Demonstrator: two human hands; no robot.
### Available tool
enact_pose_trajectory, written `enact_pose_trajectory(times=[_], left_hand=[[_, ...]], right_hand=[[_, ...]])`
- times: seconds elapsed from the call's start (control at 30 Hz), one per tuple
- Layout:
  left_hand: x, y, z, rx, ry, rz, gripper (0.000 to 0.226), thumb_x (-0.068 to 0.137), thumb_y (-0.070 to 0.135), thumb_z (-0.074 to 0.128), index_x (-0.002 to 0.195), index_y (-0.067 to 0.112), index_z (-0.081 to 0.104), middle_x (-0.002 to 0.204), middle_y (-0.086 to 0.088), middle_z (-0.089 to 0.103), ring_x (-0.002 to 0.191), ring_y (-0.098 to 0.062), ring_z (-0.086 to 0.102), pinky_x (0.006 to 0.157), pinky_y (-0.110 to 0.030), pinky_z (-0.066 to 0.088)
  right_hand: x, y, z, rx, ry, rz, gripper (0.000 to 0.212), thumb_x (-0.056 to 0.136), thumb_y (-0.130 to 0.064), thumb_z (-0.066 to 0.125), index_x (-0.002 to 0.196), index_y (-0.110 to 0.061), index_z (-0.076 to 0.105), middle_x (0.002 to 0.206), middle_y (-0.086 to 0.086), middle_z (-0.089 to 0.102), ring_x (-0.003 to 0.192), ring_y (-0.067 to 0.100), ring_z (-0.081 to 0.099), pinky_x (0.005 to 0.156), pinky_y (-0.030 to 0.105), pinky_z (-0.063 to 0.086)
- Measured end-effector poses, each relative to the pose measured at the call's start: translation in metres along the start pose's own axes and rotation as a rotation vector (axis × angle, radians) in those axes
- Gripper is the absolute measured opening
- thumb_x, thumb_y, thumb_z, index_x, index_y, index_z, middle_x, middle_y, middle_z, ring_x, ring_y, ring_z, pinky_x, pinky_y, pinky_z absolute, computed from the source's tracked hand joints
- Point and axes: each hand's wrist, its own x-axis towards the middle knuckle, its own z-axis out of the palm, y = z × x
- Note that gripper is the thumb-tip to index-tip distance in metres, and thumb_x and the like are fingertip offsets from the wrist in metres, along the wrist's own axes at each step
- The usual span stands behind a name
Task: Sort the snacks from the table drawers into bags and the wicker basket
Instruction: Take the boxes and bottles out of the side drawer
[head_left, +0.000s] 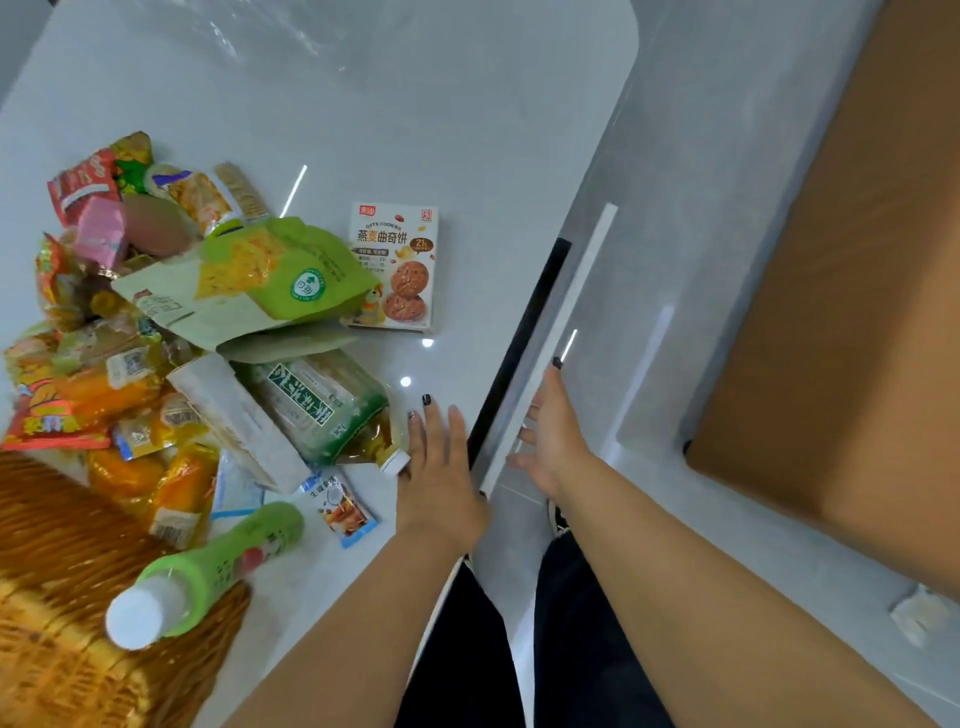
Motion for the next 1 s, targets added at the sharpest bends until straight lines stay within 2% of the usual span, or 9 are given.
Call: enact_pose_trajectory(times=[0.17, 0.23, 0.37, 0.5, 0.6, 0.67, 0.83, 0.93, 1.0], left_hand=[[0.002, 0.005, 0.003, -0.027, 0.018, -0.025, 0.096, 0.094, 0.027, 0.052, 0.151, 0.014, -0.025, 0.153, -0.009, -0.040, 0.144, -0.031, -0.031, 0.119, -0.046, 0.016], [0.002, 0.003, 0.003, -0.034, 0.013, -0.010, 0.094, 0.095, 0.026, 0.050, 0.151, 0.015, -0.025, 0.153, -0.009, -0.040, 0.144, -0.030, -0.031, 0.118, -0.045, 0.019], [0.001, -0.005, -0.006, -0.169, -0.019, 0.060, 0.081, 0.097, 0.020, 0.048, 0.155, 0.021, -0.009, 0.157, -0.006, -0.033, 0.146, -0.024, -0.026, 0.117, -0.040, 0.022], [-0.013, -0.011, -0.030, -0.469, -0.076, 0.069, 0.065, 0.100, 0.024, 0.048, 0.155, 0.020, 0.016, 0.164, -0.008, 0.001, 0.151, -0.021, 0.006, 0.119, -0.031, 0.017], [-0.035, -0.018, -0.056, -0.592, -0.082, 0.065, 0.061, 0.099, 0.024, 0.050, 0.154, 0.016, 0.024, 0.161, -0.006, 0.023, 0.146, -0.018, 0.024, 0.112, -0.020, 0.021], [-0.055, -0.028, -0.077, -0.655, -0.087, 0.043, 0.060, 0.098, 0.026, 0.052, 0.153, 0.016, 0.028, 0.157, -0.004, 0.032, 0.142, -0.018, 0.032, 0.105, -0.017, 0.026], [-0.113, -0.065, -0.125, -0.657, 0.029, 0.038, 0.050, 0.097, 0.027, 0.052, 0.145, 0.021, 0.041, 0.146, 0.003, 0.046, 0.135, -0.019, 0.043, 0.102, -0.022, 0.036], [-0.153, -0.088, -0.140, -0.692, 0.122, 0.002, 0.050, 0.096, 0.022, 0.051, 0.145, 0.023, 0.041, 0.147, -0.002, 0.048, 0.133, -0.020, 0.046, 0.102, -0.029, 0.043], [-0.180, -0.101, -0.142, -0.723, 0.142, -0.022, 0.049, 0.097, 0.022, 0.052, 0.144, 0.025, 0.041, 0.143, -0.002, 0.051, 0.125, -0.018, 0.051, 0.087, -0.022, 0.050]], right_hand=[[0.000, -0.020, 0.030, -0.076, -0.097, 0.063, 0.069, 0.091, -0.071, 0.027, 0.121, -0.016, 0.056, 0.094, 0.002, 0.060, 0.084, 0.017, 0.055, 0.079, 0.037, 0.041], [0.002, -0.025, 0.039, -0.078, -0.116, 0.057, 0.059, 0.091, -0.070, 0.027, 0.107, -0.022, 0.057, 0.090, 0.002, 0.060, 0.079, 0.016, 0.055, 0.082, 0.036, 0.035], [0.006, -0.023, 0.038, -0.115, -0.104, 0.008, 0.067, 0.090, -0.071, 0.027, 0.122, -0.019, 0.054, 0.116, 0.005, 0.061, 0.099, 0.021, 0.054, 0.091, 0.040, 0.029], [-0.013, -0.013, 0.037, -0.401, -0.030, -0.078, 0.057, 0.094, -0.064, 0.033, 0.122, -0.019, 0.055, 0.109, 0.002, 0.060, 0.109, 0.023, 0.054, 0.102, 0.043, 0.037], [-0.046, -0.011, 0.039, -0.677, 0.000, -0.190, 0.036, 0.099, -0.040, 0.039, 0.117, -0.014, 0.056, 0.102, 0.006, 0.051, 0.095, 0.020, 0.052, 0.087, 0.036, 0.047], [-0.073, -0.011, 0.042, -0.848, -0.010, -0.301, 0.033, 0.098, -0.025, 0.040, 0.121, -0.008, 0.056, 0.099, 0.005, 0.051, 0.080, 0.017, 0.047, 0.068, 0.028, 0.040], [-0.153, -0.008, 0.056, -1.343, -0.077, -0.536, 0.049, 0.099, -0.031, 0.046, 0.145, -0.020, 0.038, 0.148, 0.005, 0.040, 0.131, 0.020, 0.042, 0.093, 0.022, 0.033], [-0.199, 0.003, 0.071, -1.502, -0.126, -0.626, 0.044, 0.102, -0.031, 0.039, 0.145, -0.020, 0.039, 0.150, 0.005, 0.037, 0.135, 0.022, 0.038, 0.106, 0.029, 0.032], [-0.223, 0.015, 0.082, -1.593, -0.150, -0.659, 0.041, 0.102, -0.028, 0.037, 0.140, -0.014, 0.045, 0.145, 0.009, 0.043, 0.129, 0.026, 0.043, 0.103, 0.034, 0.038]])
